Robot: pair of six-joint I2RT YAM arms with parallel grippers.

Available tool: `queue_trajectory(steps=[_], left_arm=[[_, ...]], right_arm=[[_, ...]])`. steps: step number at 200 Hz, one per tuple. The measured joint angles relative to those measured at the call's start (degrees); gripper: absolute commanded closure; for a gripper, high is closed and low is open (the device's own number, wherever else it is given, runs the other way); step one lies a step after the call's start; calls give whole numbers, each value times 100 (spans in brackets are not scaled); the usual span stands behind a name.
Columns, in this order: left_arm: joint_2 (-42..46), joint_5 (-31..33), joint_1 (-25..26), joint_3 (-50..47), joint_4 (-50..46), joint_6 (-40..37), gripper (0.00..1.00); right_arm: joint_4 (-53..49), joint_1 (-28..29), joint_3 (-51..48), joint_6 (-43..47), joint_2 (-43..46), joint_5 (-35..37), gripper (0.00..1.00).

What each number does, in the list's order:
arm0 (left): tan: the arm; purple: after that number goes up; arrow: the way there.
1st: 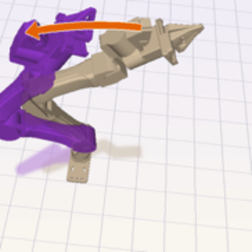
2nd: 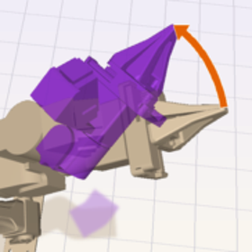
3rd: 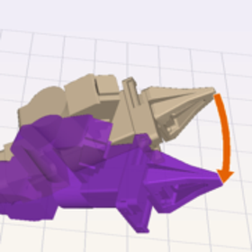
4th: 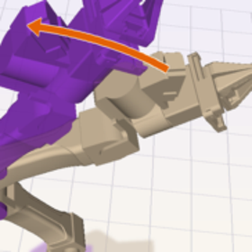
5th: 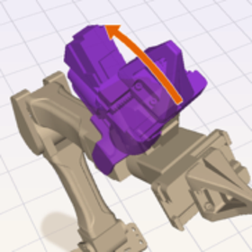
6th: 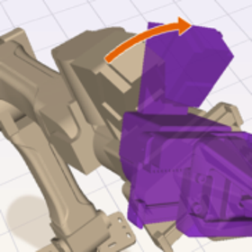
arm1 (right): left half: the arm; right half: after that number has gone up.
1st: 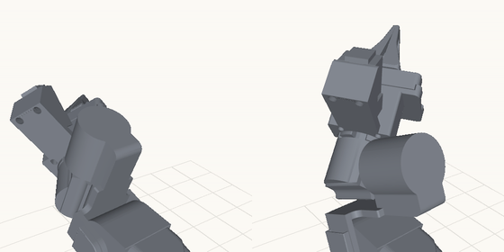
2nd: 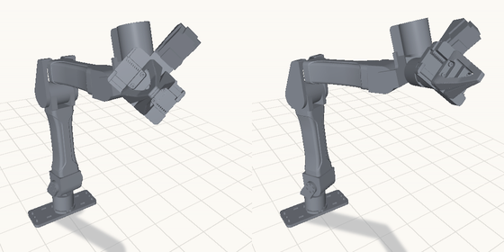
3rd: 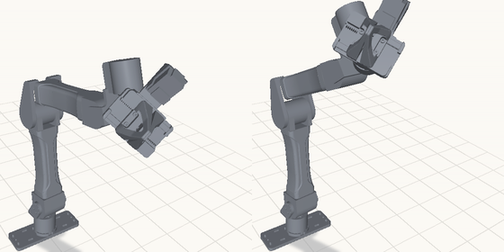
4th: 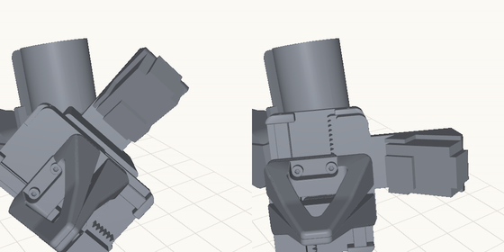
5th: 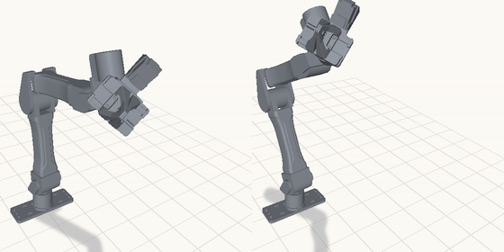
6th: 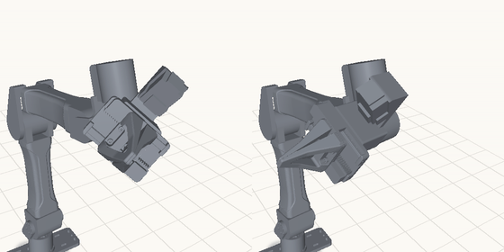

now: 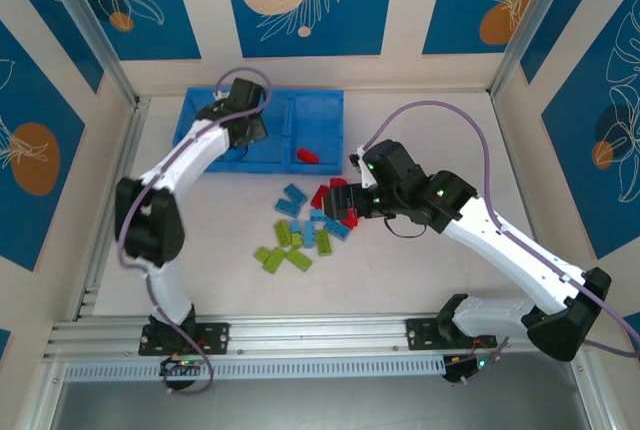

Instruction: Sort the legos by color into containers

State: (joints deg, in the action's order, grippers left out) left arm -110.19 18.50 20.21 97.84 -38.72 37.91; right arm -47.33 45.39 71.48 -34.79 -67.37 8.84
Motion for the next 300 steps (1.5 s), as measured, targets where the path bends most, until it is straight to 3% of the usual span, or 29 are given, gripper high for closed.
queue_trajectory(steps=[40, 63, 91, 115, 145, 177, 206, 248, 278, 300], left_arm=[[-1453, -205, -188, 1593, -271, -267, 16], [-1661, -358, -188, 2120, -367, -341, 12], [-1480, -531, -175, 1969, -387, -361, 12], [-632, -745, -96, 1080, -313, -358, 12], [1475, -1005, 267, -404, -20, -470, 13], [3932, -1574, 997, -1589, 363, -1108, 14], [5357, -2280, 1032, -2262, 131, -2041, 9], [6028, -2616, 1032, -2935, -400, -3501, 0], [5963, -2616, 1032, -3580, -415, -3987, 0], [5781, -2612, 1032, -3794, -422, -4177, 0]], right_arm=[[-68, 4, -96, -105, 448, 151, 12], [-133, 4, -162, -146, 568, 302, 12], [-136, -46, -378, -243, 623, 680, 12], [-72, -278, -643, -319, 595, 866, 12], [61, -772, -964, -584, 332, 920, 12], [378, -1110, -1285, -931, -201, 723, 15], [693, -1117, -1279, -1158, -1115, 437, 14], [918, -1091, -1086, -1845, -2396, 192, 9], [988, -1091, -885, -2367, -2940, 66, 9], [1029, -1086, -774, -2702, -3246, 7, 14]])
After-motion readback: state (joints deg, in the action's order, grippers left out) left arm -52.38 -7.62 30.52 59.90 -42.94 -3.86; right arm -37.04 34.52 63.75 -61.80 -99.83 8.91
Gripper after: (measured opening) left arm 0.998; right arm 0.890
